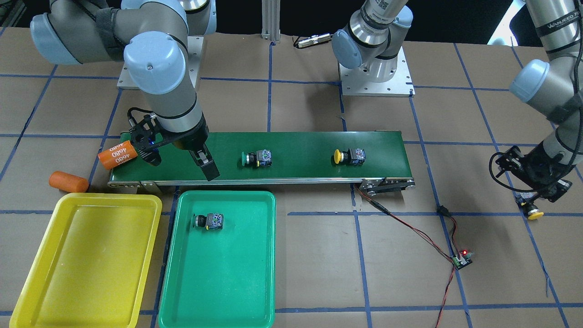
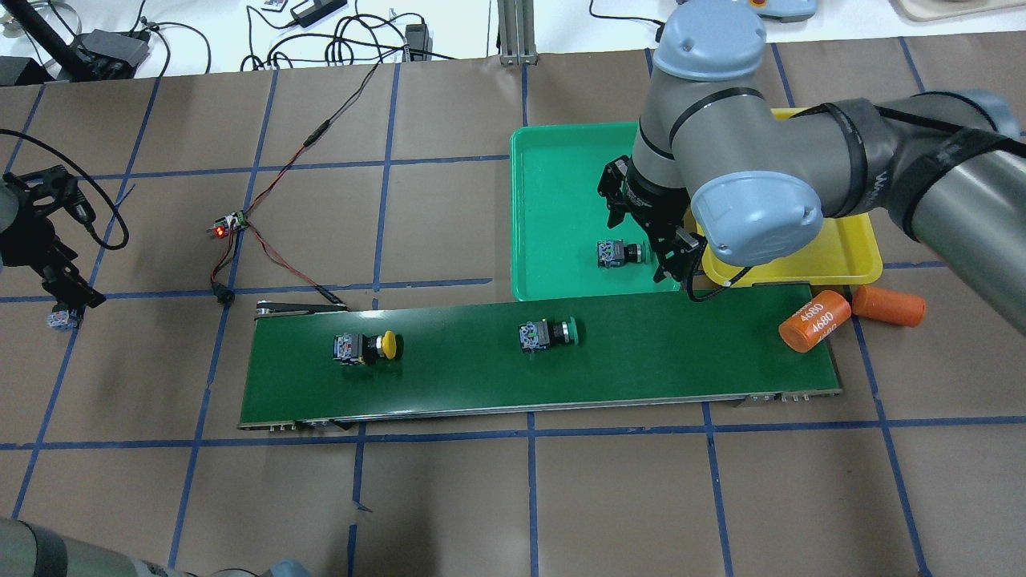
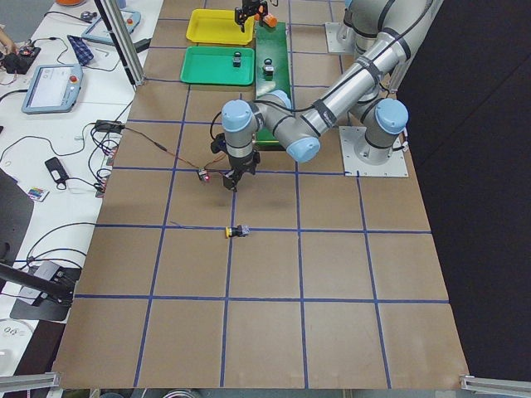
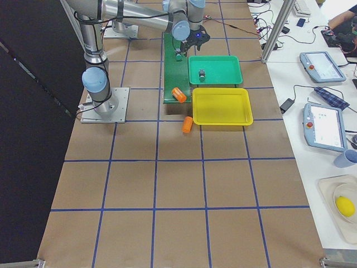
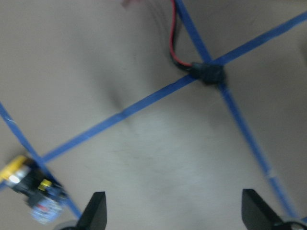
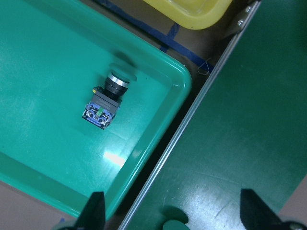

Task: Sort buttons by color to trays
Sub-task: 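Lower right gripper to second green button while left gripper withdraws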

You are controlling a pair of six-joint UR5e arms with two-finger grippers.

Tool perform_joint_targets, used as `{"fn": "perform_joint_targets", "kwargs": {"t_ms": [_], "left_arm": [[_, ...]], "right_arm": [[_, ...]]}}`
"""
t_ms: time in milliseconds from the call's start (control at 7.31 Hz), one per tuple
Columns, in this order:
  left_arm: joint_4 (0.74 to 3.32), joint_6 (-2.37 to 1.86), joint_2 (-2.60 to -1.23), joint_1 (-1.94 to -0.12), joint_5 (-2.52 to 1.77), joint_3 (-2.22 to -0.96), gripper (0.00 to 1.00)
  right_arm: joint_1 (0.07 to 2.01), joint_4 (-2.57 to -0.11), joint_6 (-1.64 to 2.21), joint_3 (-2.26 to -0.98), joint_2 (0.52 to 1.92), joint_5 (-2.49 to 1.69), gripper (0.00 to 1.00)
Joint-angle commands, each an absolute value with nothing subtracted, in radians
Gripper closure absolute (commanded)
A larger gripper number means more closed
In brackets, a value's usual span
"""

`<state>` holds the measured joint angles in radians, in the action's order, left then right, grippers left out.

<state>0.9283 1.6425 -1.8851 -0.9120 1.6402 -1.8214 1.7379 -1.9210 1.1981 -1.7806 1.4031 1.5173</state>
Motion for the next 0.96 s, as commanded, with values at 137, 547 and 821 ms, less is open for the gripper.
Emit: {"fn": "perform_joint_targets", "kwargs": {"t_ms": [137, 547, 821], "left_arm": [[0.845, 2.018, -2.020, -0.804, 1.626, -1.744, 0.00], [0.845, 2.039, -2.097, -0.798, 1.571, -1.689, 0.00], [0.845, 2.039, -2.115, -0.793, 1.568, -1.700, 0.00]], "right_arm": [[1.755, -1.928, 1.386, -1.818, 1.401, 1.447, 0.00], [1.796, -1.936, 1.442, -1.873, 1.371, 1.428, 0.00], [1.796, -1.937, 1.445, -1.875, 1.370, 1.427, 0.00]]}}
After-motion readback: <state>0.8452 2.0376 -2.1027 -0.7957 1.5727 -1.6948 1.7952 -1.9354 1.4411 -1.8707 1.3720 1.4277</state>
